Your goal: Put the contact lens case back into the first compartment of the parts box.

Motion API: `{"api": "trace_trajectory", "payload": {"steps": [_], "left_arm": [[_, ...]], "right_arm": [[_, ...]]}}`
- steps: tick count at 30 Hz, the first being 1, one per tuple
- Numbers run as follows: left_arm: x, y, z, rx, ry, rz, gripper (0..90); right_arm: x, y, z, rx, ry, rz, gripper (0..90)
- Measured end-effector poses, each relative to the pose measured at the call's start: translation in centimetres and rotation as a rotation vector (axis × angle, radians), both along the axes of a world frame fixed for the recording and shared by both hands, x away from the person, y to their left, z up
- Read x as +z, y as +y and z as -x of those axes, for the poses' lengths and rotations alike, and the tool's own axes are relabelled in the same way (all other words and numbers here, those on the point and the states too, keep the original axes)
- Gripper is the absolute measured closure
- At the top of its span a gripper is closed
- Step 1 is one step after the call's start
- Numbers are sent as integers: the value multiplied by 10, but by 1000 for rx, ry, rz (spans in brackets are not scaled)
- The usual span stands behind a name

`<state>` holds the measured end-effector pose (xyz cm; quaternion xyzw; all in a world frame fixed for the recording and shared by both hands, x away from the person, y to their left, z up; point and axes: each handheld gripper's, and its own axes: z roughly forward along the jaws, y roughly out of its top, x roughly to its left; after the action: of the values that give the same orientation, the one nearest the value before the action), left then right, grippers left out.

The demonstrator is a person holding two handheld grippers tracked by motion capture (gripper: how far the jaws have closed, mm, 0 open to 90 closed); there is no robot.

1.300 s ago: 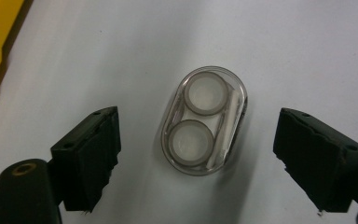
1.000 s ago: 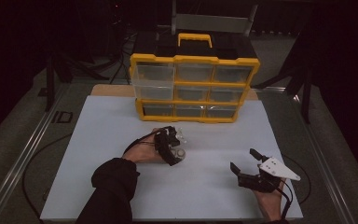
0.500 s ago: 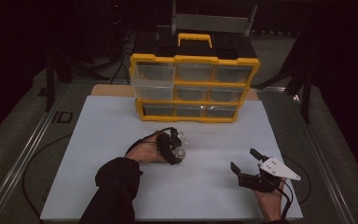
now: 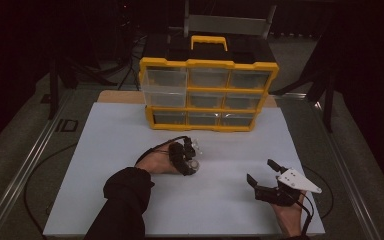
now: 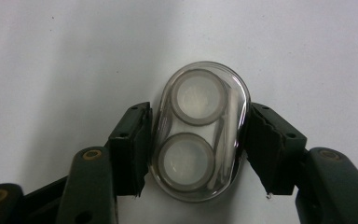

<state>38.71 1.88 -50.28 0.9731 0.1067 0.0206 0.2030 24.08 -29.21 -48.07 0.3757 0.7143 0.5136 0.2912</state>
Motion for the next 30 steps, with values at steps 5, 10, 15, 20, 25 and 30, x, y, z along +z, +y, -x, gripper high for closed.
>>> {"api": "trace_trajectory", "payload": {"steps": [5,10,15,20,25,30], "left_arm": [[0,-1,2,-5,2,2,492],[1,0,1,-2,6,6,495],[1,0,0,-1,9,6,496],[2,-1,2,-2,-1,-3,496],[2,-2,4,14,-6,2,497],[3,-1,5,4,-26,-12,497]], "right_arm": [[0,0,0,2,0,-1,98],[0,0,-1,2,0,0,98],[0,0,0,2,0,0,98],[0,-1,0,1,-1,0,98],[0,-1,0,0,-2,0,98],[0,-1,0,-1,-4,-1,98]]}}
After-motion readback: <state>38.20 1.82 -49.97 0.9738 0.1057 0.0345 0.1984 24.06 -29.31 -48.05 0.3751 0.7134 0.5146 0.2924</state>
